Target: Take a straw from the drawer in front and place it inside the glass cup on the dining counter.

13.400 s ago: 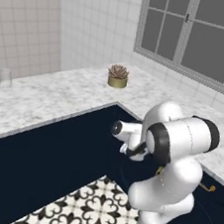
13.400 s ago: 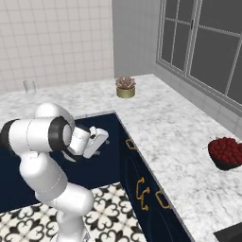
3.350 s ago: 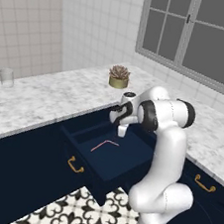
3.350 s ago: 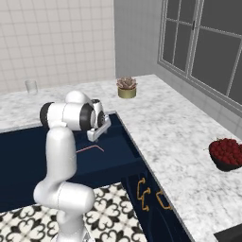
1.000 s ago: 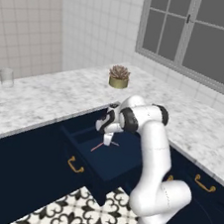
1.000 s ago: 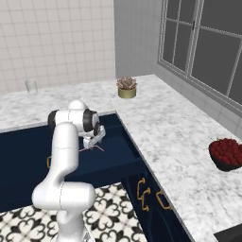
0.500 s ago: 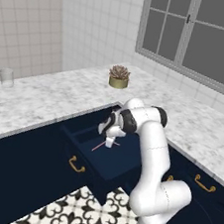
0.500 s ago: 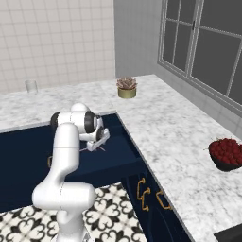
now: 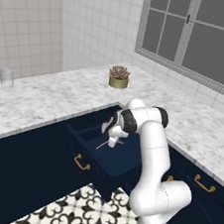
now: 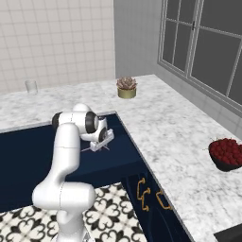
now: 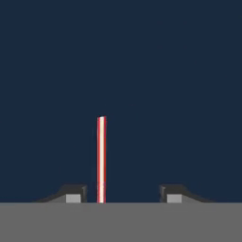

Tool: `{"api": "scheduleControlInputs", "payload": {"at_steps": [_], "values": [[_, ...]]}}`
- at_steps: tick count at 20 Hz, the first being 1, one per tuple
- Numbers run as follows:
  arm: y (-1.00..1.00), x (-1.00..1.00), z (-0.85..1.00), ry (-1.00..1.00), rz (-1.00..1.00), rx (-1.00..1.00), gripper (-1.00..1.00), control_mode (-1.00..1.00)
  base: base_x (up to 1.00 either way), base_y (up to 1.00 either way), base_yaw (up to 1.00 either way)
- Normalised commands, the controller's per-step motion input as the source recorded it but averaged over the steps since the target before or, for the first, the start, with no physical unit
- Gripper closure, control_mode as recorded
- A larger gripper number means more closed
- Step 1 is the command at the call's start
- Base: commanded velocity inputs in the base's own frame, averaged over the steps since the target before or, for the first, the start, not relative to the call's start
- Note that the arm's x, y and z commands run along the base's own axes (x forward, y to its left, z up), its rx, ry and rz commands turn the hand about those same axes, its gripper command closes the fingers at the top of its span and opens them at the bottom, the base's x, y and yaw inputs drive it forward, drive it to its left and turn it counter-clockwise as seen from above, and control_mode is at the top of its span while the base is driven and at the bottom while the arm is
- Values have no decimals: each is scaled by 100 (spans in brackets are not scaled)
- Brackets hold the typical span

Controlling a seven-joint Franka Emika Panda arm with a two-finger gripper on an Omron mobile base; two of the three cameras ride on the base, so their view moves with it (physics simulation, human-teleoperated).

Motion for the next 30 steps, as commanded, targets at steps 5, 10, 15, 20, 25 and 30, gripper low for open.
{"api": "scheduleControlInputs", "payload": {"at_steps": [5, 10, 15, 20, 25, 30], "values": [[28, -65, -74, 0, -14, 0, 100, -100, 0, 0, 0], [58, -92, -66, 0, -11, 0, 100, -100, 0, 0, 0], [53, -83, -55, 0, -9, 0, 100, -100, 0, 0, 0], [37, -75, -50, -1, -8, 0, 100, -100, 0, 0, 0], [17, -71, -14, -18, -7, 0, 100, -100, 0, 0, 0], [0, -48, 72, -26, -1, 0, 100, -100, 0, 0, 0]]}}
